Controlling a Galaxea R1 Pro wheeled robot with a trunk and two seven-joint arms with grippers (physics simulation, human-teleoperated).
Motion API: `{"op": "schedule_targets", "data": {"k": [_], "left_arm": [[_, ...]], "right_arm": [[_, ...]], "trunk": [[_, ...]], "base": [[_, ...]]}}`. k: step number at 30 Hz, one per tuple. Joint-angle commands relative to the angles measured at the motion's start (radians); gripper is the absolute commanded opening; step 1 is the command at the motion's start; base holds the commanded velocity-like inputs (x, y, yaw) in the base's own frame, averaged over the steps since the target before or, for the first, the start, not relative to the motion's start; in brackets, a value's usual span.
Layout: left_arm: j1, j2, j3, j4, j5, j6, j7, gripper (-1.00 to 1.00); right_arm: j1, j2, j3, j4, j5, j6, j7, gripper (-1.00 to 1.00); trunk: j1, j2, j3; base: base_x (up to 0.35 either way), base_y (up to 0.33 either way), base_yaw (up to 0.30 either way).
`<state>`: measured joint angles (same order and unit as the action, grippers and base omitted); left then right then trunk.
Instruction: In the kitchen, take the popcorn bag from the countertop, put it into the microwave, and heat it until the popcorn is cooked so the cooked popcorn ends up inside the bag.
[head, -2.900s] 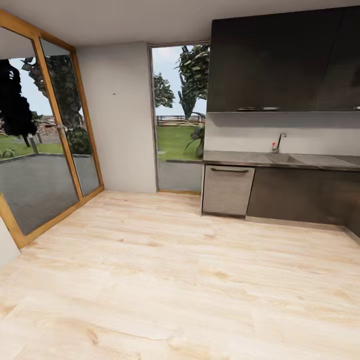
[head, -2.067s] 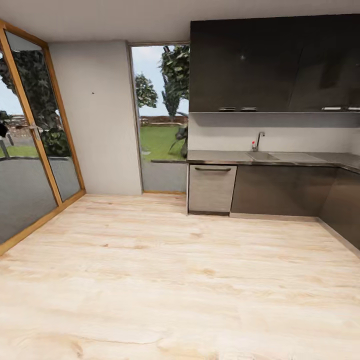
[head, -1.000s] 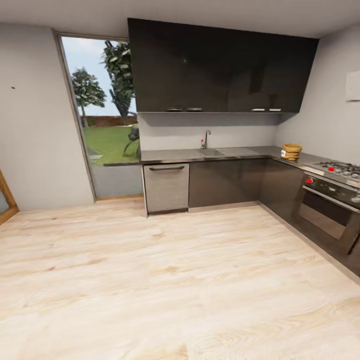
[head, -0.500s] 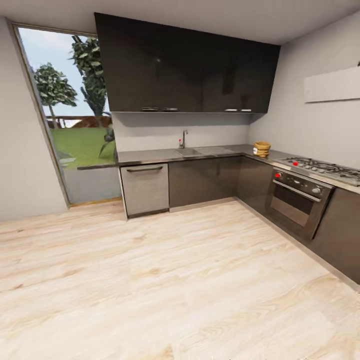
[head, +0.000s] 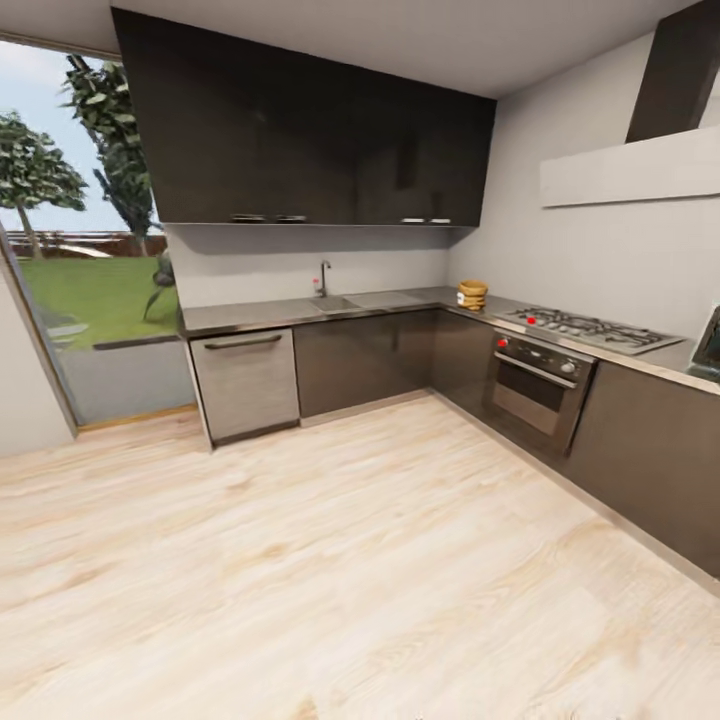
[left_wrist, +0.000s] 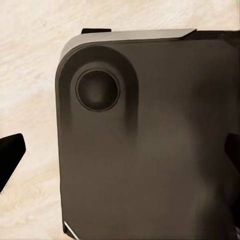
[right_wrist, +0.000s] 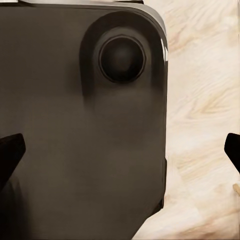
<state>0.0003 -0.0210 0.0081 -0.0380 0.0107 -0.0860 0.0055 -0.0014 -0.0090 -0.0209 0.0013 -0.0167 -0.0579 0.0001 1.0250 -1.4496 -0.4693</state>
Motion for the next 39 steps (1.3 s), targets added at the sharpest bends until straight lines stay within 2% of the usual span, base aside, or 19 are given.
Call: {"op": "schedule_targets", "data": {"k": [1, 29, 39], "left_arm": [[0.000, -0.001, 0.001, 0.000, 0.001, -0.003, 0.001, 1.00], [0.000, -0.004, 0.004, 0.000, 0.015, 0.004, -0.007, 1.00], [0.000, -0.004, 0.000, 0.001, 0.017, 0.014, -0.009, 1.00]], "right_arm": [[0.000, 0.000, -0.002, 0.000, -0.002, -0.003, 0.000, 1.00], [0.000, 0.000, -0.004, 0.000, -0.002, -0.003, 0.001, 1.00], [0.000, 0.000, -0.001, 0.000, 0.004, -0.005, 0.001, 1.00]], "trunk": [[0.000, 0.000, -0.001], [0.000, 0.000, 0.000], [0.000, 0.000, 0.000]], "base": [[0.000, 0.000, -0.286], [0.004, 0.000, -0.286], [0.268, 0.000, -0.047]]}}
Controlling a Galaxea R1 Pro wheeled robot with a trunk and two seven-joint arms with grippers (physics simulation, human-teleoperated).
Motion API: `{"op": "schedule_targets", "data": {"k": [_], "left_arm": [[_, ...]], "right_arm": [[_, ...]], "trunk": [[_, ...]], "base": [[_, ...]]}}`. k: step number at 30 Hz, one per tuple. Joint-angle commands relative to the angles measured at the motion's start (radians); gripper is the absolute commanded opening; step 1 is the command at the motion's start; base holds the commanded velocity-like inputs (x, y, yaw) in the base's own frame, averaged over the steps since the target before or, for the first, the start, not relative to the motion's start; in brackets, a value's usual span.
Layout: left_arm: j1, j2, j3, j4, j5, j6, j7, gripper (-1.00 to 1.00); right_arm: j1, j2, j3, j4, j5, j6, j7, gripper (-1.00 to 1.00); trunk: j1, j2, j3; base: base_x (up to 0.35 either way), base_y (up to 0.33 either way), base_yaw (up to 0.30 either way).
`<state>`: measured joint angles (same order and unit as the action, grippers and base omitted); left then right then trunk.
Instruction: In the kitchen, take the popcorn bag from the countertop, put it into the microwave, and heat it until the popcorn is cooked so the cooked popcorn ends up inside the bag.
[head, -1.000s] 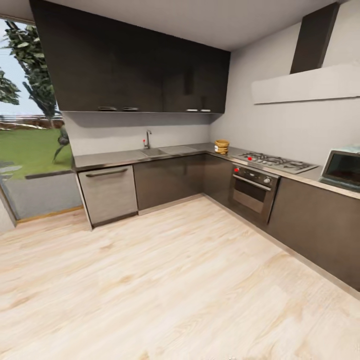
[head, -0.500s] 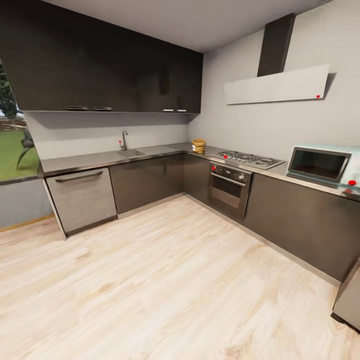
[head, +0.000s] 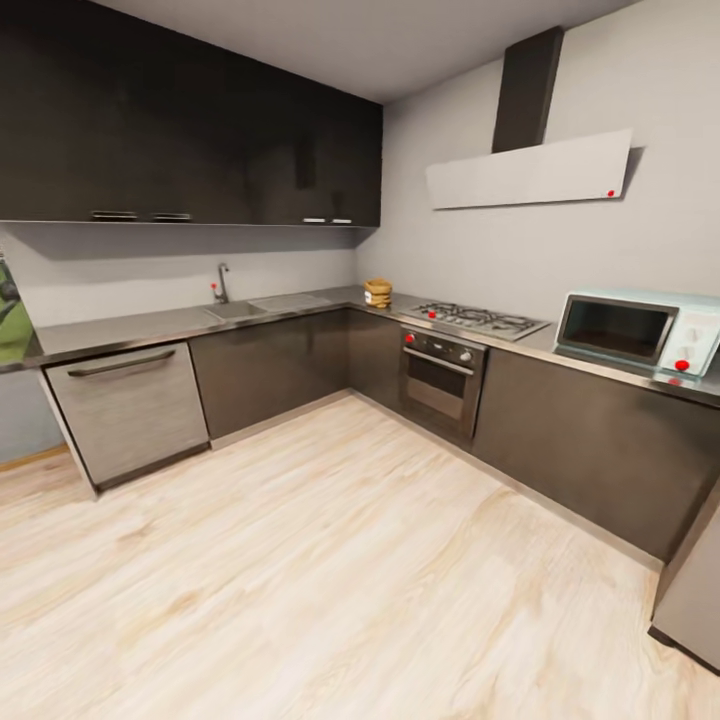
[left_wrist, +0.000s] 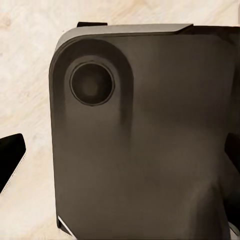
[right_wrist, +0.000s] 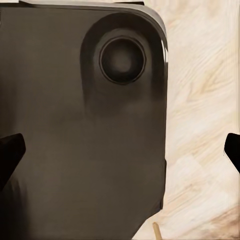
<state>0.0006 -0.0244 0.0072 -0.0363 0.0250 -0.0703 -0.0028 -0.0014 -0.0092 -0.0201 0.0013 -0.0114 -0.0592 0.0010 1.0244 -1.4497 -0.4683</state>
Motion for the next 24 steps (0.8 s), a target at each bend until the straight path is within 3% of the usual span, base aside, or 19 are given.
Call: {"op": "schedule_targets", "data": {"k": [1, 13, 19, 24], "left_arm": [[0.000, 0.000, 0.000, -0.001, 0.003, -0.002, 0.000, 1.00], [0.001, 0.000, 0.002, 0.000, 0.003, -0.006, 0.001, 1.00], [0.000, 0.000, 0.003, 0.000, 0.001, -0.008, 0.001, 1.00], [0.001, 0.000, 0.005, 0.000, 0.001, -0.012, 0.001, 1.00]], "right_arm": [[0.000, 0.000, -0.002, 0.000, 0.001, -0.003, 0.000, 1.00], [0.000, 0.003, 0.000, 0.000, 0.001, -0.003, -0.002, 1.00], [0.000, 0.000, -0.003, 0.000, -0.005, -0.004, -0.002, 1.00], [0.000, 0.000, -0.003, 0.000, -0.005, -0.004, -0.002, 1.00]], "trunk": [[0.001, 0.000, -0.001], [0.001, 0.000, -0.001], [0.001, 0.000, 0.002], [0.001, 0.000, 0.004]], "base": [[0.323, 0.000, -0.001], [0.323, 0.000, 0.000], [0.274, 0.000, -0.238], [0.053, 0.000, -0.255]]}}
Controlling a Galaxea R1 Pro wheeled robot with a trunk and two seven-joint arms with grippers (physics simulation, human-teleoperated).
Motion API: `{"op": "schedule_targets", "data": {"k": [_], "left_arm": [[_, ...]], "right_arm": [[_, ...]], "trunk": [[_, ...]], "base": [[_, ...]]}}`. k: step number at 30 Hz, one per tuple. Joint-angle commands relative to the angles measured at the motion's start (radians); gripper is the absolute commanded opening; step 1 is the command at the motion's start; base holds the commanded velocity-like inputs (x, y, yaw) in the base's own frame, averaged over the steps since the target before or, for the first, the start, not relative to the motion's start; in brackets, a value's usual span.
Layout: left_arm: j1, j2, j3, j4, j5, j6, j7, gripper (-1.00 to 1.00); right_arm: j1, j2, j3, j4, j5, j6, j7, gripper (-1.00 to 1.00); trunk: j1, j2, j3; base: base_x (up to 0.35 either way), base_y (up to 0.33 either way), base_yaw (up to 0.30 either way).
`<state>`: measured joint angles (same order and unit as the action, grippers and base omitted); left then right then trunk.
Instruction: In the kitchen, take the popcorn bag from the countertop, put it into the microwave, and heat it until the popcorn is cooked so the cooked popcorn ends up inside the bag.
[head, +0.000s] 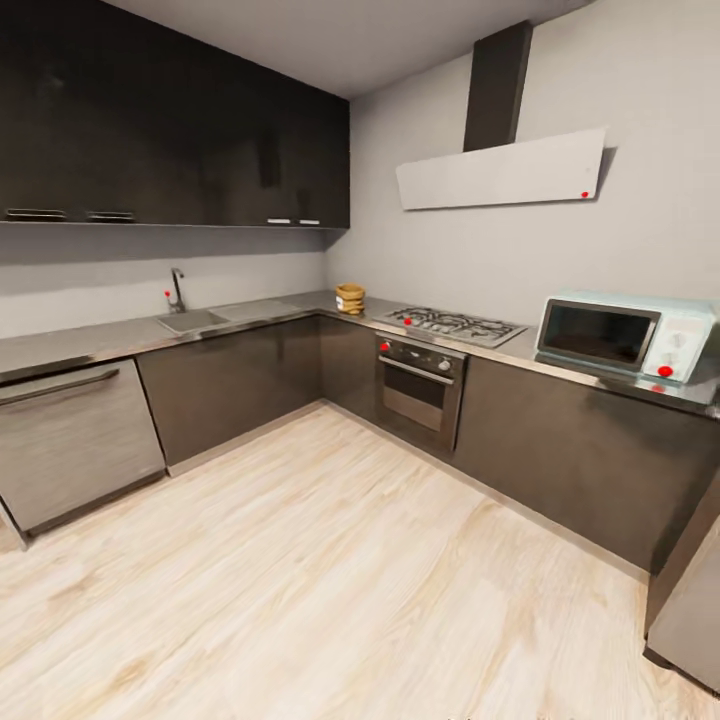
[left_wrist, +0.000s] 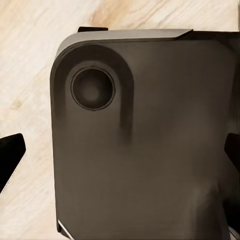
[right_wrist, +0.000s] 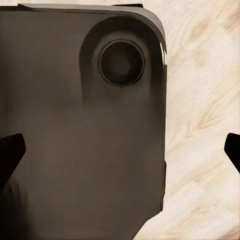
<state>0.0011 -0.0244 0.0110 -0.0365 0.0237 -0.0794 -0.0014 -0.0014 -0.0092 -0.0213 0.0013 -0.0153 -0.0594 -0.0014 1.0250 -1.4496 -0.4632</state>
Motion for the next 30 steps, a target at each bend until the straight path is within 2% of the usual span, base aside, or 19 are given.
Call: {"op": "schedule_targets", "data": {"k": [1, 16, 17, 18, 20, 30], "left_arm": [[0.000, 0.000, 0.001, 0.000, 0.002, -0.003, 0.000, 1.00], [-0.001, 0.000, 0.003, -0.002, 0.009, -0.005, 0.009, 1.00], [-0.001, 0.000, 0.002, -0.002, 0.022, -0.005, 0.009, 1.00], [0.000, 0.001, 0.001, -0.002, 0.069, -0.006, 0.009, 1.00], [-0.001, 0.001, 0.000, -0.002, 0.093, -0.007, 0.009, 1.00], [0.000, 0.000, 0.000, -0.002, 0.106, -0.007, 0.009, 1.00]], "right_arm": [[0.000, 0.000, -0.002, 0.000, -0.002, -0.003, 0.000, 1.00], [0.000, -0.001, -0.003, 0.000, -0.002, -0.003, 0.000, 1.00], [0.000, -0.001, -0.003, 0.000, -0.002, -0.003, 0.000, 1.00], [0.000, -0.001, -0.003, 0.000, -0.003, -0.002, 0.000, 1.00], [0.000, -0.001, -0.003, 0.000, -0.003, -0.002, 0.000, 1.00], [0.000, 0.000, -0.003, 0.000, -0.003, -0.002, 0.000, 1.00]], "trunk": [[0.000, 0.000, 0.000], [0.000, 0.000, 0.008], [0.000, 0.000, 0.008], [0.000, 0.000, 0.009], [0.000, 0.000, 0.010], [0.000, 0.000, 0.015]], "base": [[0.009, 0.000, -0.255], [0.001, 0.000, -0.255], [0.000, 0.000, -0.255], [0.000, 0.000, -0.255], [0.000, 0.000, -0.255], [0.004, 0.000, -0.255]]}}
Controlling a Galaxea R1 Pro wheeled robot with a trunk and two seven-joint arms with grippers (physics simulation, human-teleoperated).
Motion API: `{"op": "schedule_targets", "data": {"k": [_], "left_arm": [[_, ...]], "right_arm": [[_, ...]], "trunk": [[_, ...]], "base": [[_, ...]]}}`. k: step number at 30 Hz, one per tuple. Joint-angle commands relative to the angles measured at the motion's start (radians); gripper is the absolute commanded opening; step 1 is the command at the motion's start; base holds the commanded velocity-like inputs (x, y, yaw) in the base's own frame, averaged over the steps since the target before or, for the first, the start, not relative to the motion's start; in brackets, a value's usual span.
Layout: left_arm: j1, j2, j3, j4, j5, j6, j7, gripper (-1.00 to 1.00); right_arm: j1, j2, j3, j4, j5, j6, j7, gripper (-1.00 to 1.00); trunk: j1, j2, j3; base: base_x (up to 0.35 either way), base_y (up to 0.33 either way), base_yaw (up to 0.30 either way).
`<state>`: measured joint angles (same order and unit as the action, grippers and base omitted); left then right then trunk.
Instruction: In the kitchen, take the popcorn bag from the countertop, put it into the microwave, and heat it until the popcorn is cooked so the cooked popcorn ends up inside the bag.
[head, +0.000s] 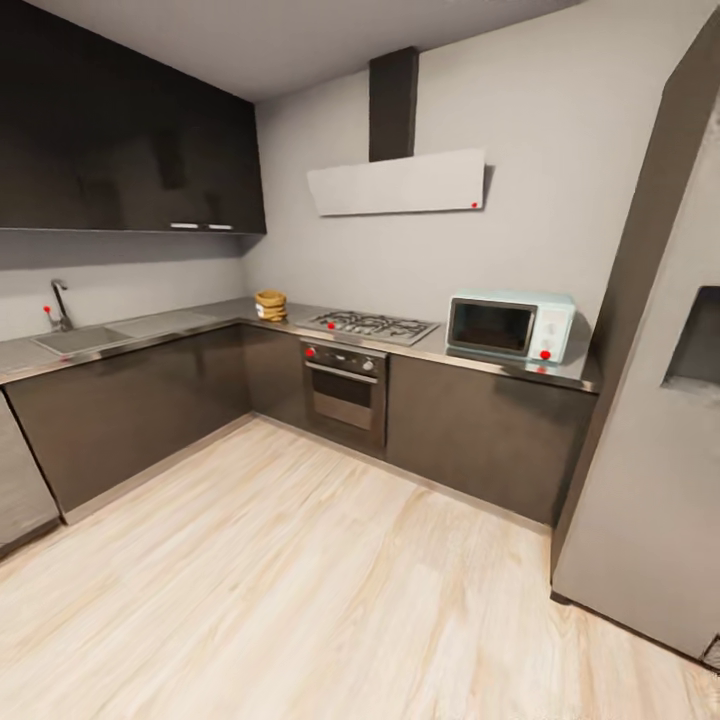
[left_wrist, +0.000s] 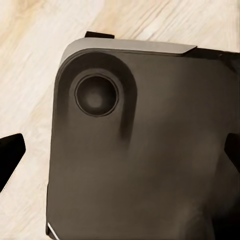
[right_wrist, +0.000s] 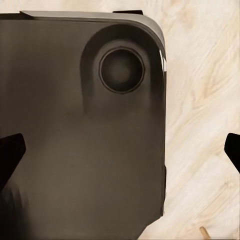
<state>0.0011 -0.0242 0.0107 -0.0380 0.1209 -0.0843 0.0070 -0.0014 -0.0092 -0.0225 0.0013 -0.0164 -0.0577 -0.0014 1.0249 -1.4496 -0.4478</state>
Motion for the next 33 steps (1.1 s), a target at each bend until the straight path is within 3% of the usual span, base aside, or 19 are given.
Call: {"op": "schedule_targets", "data": {"k": [1, 14, 19, 33], "left_arm": [[0.000, 0.000, 0.000, 0.000, 0.008, -0.002, 0.000, 1.00], [-0.001, 0.001, -0.002, 0.000, 0.006, -0.002, -0.005, 1.00], [0.000, 0.001, -0.001, -0.001, 0.008, -0.003, -0.005, 1.00], [0.000, 0.000, -0.006, 0.000, 0.003, 0.009, -0.009, 1.00]], "right_arm": [[0.000, 0.000, -0.002, 0.000, -0.001, -0.004, 0.000, 1.00], [0.000, -0.001, -0.002, 0.000, -0.002, -0.005, 0.000, 1.00], [0.000, -0.001, -0.002, 0.000, -0.001, -0.004, 0.000, 1.00], [0.000, -0.001, 0.003, 0.000, 0.008, -0.005, 0.000, 1.00]], "trunk": [[0.000, 0.000, 0.000], [0.000, 0.000, 0.006], [0.000, 0.000, 0.009], [0.000, 0.000, 0.010]], "base": [[0.074, 0.000, -0.255], [0.267, 0.000, -0.255], [0.075, 0.000, -0.253], [0.284, 0.000, -0.016]]}}
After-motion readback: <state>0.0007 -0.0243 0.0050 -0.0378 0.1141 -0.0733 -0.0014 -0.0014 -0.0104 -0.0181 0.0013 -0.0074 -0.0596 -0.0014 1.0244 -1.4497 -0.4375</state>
